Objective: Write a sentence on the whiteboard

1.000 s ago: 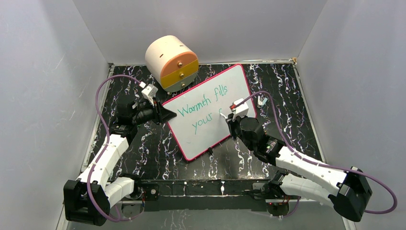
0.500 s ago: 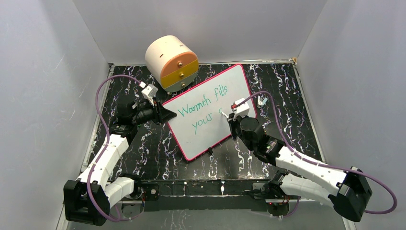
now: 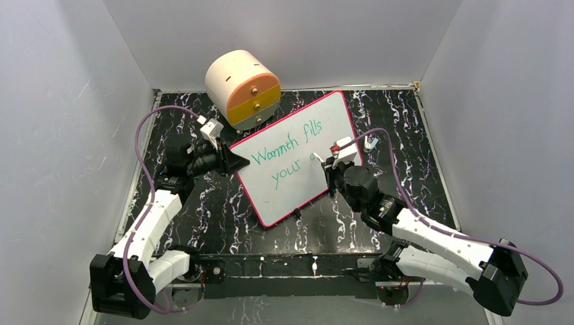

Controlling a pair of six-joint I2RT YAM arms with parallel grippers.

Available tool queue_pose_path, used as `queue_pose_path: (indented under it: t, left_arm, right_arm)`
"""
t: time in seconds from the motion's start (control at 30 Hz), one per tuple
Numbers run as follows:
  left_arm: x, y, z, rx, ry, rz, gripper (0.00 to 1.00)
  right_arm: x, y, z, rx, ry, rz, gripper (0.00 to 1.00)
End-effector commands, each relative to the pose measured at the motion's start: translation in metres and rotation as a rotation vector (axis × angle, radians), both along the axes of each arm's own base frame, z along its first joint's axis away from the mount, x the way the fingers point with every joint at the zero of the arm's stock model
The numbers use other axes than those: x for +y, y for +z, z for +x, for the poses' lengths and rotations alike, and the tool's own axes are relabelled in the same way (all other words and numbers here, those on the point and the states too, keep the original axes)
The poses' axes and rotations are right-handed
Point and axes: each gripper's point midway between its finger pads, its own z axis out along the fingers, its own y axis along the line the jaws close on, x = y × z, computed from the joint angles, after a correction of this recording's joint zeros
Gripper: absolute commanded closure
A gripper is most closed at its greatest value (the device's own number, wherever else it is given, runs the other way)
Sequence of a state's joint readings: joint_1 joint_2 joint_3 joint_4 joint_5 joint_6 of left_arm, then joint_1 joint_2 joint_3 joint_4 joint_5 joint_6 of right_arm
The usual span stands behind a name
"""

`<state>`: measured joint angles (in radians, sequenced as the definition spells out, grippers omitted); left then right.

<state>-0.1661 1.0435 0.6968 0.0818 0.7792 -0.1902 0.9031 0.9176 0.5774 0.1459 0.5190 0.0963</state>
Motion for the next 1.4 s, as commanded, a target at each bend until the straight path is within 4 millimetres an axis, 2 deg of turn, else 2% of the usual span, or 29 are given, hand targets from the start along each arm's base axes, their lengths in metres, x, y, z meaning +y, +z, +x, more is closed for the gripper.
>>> queue_pose_path:
  t: [0.0,0.63,1.0,1.37]
  left_arm:
    - [0.019,-0.074,-0.015,0.136,0.025,0.203,1.0]
    - [0.018,-0.074,-0.015,0.14,0.022,0.201,1.0]
    - [0.018,-0.074,-0.015,0.142,0.019,0.2,1.0]
    - [0.018,-0.074,-0.015,0.138,0.023,0.201,1.0]
  right_arm:
    - [-0.003,0.035,0.008,-0.105,-0.034,0.082,1.0]
    - [0.008,0.044,0.022,-0.136,-0.026,0.078,1.0]
    - [0.012,0.046,0.023,-0.135,-0.004,0.08,1.0]
    - [0.014,0.019,0.017,-0.03,0.019,0.021,1.0]
